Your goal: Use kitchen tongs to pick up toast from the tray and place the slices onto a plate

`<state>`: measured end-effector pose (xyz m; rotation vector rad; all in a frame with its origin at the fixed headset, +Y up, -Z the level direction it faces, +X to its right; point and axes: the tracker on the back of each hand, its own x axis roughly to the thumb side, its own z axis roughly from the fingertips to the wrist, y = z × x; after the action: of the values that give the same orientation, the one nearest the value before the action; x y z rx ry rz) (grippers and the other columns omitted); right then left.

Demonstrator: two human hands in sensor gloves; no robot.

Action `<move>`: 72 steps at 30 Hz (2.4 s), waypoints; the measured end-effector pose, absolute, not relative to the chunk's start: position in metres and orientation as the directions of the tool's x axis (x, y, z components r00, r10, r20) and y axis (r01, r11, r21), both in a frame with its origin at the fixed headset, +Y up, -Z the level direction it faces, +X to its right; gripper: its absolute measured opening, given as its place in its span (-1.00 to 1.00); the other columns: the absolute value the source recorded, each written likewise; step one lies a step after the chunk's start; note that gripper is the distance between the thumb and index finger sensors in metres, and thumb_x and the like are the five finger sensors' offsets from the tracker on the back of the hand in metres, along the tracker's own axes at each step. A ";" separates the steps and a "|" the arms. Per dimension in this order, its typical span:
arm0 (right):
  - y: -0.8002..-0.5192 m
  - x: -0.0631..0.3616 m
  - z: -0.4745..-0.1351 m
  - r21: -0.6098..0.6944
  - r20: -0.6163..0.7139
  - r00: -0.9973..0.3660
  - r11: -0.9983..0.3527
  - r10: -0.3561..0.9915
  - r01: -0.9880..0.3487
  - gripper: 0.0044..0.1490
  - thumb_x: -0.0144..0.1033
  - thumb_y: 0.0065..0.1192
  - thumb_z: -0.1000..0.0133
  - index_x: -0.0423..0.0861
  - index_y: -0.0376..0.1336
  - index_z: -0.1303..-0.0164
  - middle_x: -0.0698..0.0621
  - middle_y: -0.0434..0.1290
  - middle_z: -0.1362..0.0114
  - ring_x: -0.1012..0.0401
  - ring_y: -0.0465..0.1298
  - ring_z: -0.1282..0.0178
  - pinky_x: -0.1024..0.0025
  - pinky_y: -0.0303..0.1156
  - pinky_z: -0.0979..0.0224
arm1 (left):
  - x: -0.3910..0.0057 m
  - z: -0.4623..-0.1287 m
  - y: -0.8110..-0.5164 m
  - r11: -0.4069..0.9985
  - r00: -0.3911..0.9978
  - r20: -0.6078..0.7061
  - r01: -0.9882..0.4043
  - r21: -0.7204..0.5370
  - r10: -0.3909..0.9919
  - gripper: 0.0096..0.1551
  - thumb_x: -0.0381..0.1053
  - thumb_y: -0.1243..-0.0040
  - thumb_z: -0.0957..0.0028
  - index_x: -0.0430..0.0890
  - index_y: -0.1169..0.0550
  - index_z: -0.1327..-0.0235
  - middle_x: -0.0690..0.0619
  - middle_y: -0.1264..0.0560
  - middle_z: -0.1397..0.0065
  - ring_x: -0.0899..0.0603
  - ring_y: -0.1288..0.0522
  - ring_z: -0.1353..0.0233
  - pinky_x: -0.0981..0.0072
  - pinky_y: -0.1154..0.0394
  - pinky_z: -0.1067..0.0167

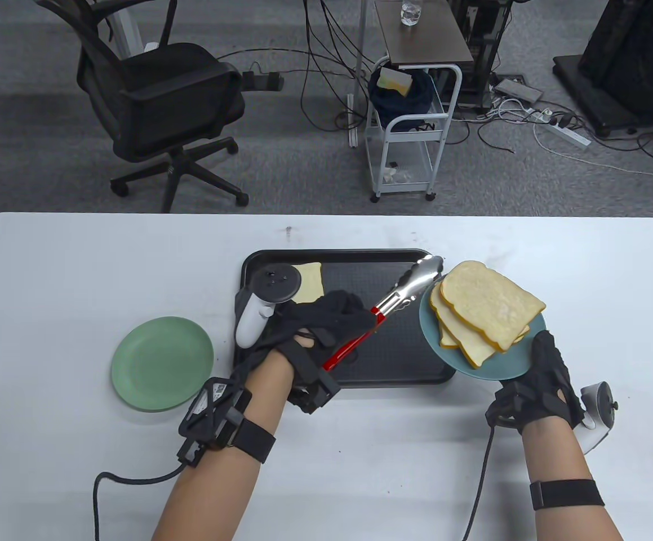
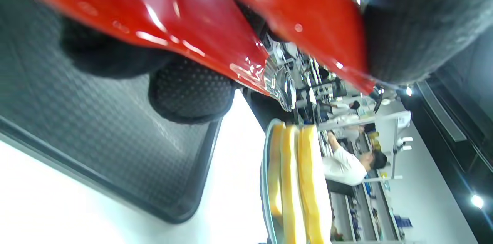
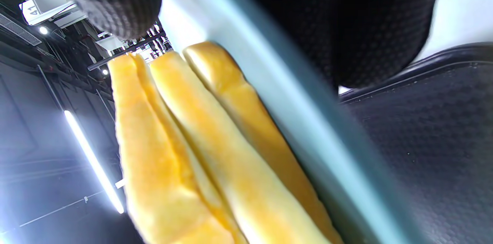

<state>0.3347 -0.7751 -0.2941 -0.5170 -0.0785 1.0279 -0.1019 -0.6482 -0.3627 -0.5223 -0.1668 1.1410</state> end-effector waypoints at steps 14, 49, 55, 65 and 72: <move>-0.776 0.334 -0.295 -0.441 -0.183 0.525 0.407 0.831 -0.799 -0.36 0.17 0.13 -0.06 -0.01 0.13 -0.18 -0.14 0.51 -0.21 0.04 0.75 0.10 0.06 0.64 -0.04 | -0.230 -0.308 -0.684 0.319 0.395 -0.259 -0.902 -0.290 0.881 -0.09 0.42 -0.47 0.20 0.10 -0.34 -0.33 -0.12 -0.58 -0.37 -0.25 -0.76 0.00 0.11 -0.72 0.22; -0.778 0.334 -0.297 -0.442 -0.182 0.512 0.395 0.840 -0.805 -0.36 0.18 0.13 -0.06 -0.01 0.14 -0.18 -0.14 0.51 -0.21 0.04 0.75 0.10 0.06 0.64 -0.04 | -0.250 -0.360 -0.779 0.365 0.370 -0.592 -0.921 -0.135 0.716 -0.13 0.37 -0.42 0.15 0.05 -0.34 -0.32 -0.16 -0.57 -0.36 -0.27 -0.77 0.04 0.08 -0.74 0.26; -0.778 0.334 -0.297 -0.442 -0.182 0.507 0.391 0.843 -0.807 -0.35 0.18 0.13 -0.06 -0.01 0.14 -0.18 -0.15 0.52 -0.21 0.04 0.75 0.10 0.06 0.64 -0.04 | -0.248 -0.378 -0.789 0.336 0.311 -0.638 -0.938 -0.086 0.705 -0.19 0.29 -0.45 0.13 0.05 -0.36 -0.31 -0.16 -0.61 -0.29 -0.25 -0.78 0.09 0.10 -0.74 0.30; -0.779 0.335 -0.296 -0.447 -0.187 0.505 0.385 0.842 -0.808 -0.36 0.18 0.14 -0.06 -0.01 0.14 -0.18 -0.15 0.52 -0.20 0.04 0.75 0.10 0.06 0.64 -0.04 | -0.254 -0.378 -0.781 0.283 0.251 -0.601 -0.958 -0.043 0.759 -0.24 0.21 -0.50 0.13 0.09 -0.37 -0.29 -0.12 -0.68 -0.18 -0.21 -0.81 0.17 0.13 -0.77 0.36; -0.779 0.335 -0.296 -0.448 -0.188 0.503 0.382 0.843 -0.808 -0.36 0.18 0.13 -0.06 -0.01 0.14 -0.18 -0.14 0.51 -0.21 0.04 0.75 0.10 0.06 0.64 -0.04 | -0.243 -0.374 -0.700 0.187 0.198 -0.403 -0.980 -0.068 0.893 -0.25 0.21 -0.49 0.12 0.12 -0.37 -0.29 -0.10 -0.67 -0.19 -0.20 -0.82 0.16 0.14 -0.77 0.35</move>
<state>0.3347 -0.7787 -0.2962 -0.5274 -0.0756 1.0542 -0.2427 -0.6998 -0.3743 -0.3429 0.3002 1.3467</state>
